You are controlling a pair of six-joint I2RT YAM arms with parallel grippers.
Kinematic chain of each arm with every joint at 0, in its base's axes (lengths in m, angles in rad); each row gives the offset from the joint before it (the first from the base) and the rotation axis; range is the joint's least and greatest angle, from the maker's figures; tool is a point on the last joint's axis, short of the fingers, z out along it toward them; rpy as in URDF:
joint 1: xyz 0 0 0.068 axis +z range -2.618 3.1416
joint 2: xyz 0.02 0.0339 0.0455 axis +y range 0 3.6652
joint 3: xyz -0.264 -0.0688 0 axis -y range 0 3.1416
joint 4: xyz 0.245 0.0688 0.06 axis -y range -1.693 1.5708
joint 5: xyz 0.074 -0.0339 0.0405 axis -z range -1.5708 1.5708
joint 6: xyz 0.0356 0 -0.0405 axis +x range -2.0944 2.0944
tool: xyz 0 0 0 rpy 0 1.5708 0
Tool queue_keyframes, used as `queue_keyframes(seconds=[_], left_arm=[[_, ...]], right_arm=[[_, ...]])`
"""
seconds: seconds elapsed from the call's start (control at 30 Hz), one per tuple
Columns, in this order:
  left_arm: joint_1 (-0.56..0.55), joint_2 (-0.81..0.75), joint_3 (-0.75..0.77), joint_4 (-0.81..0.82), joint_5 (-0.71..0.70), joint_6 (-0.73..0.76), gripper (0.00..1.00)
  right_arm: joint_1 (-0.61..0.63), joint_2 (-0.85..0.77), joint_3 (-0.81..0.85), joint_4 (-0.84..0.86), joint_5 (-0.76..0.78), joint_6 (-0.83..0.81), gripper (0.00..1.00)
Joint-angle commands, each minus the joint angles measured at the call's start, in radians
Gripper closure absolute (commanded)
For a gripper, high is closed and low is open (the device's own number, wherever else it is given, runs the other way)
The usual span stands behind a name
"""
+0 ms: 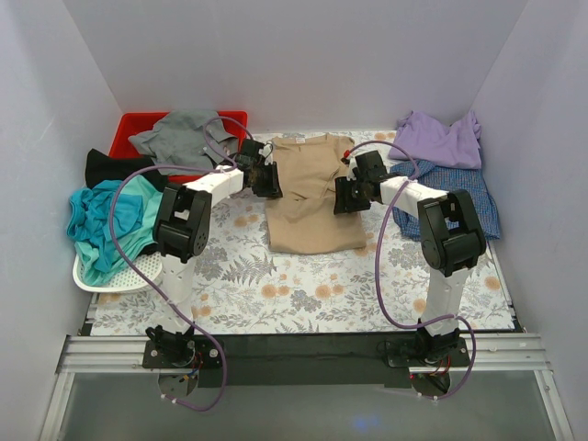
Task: Fold and stack the t-shirts
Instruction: Fold the tshirt
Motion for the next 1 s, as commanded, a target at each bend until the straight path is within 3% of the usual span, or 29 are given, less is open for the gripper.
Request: queue_keyframes(seconds=[0.0,0.23,0.4,0.73,0.97], left_arm=[[0.003,-0.051,-0.002,0.041,-0.028,0.019,0.82],[0.003,-0.221,-0.070,0.073,0.140,0.053,0.81],[0.003,-0.248,-0.090,0.020,0.213,0.068,0.80],[-0.020,-0.166,-0.165,-0.086,0.175,0.105,0.80],[-0.040,-0.076,-0.128,-0.151,0.011,0.145,0.79]], right_arm=[[-0.008,0.049,-0.057,-0.069,0.079,-0.015,0.43],[-0.008,0.062,-0.039,-0.069,0.054,-0.024,0.43],[-0.006,0.068,-0.028,-0.069,0.045,-0.030,0.43],[-0.008,0.069,-0.020,-0.072,0.040,-0.038,0.43],[-0.008,0.071,-0.023,-0.073,0.036,-0.041,0.43]])
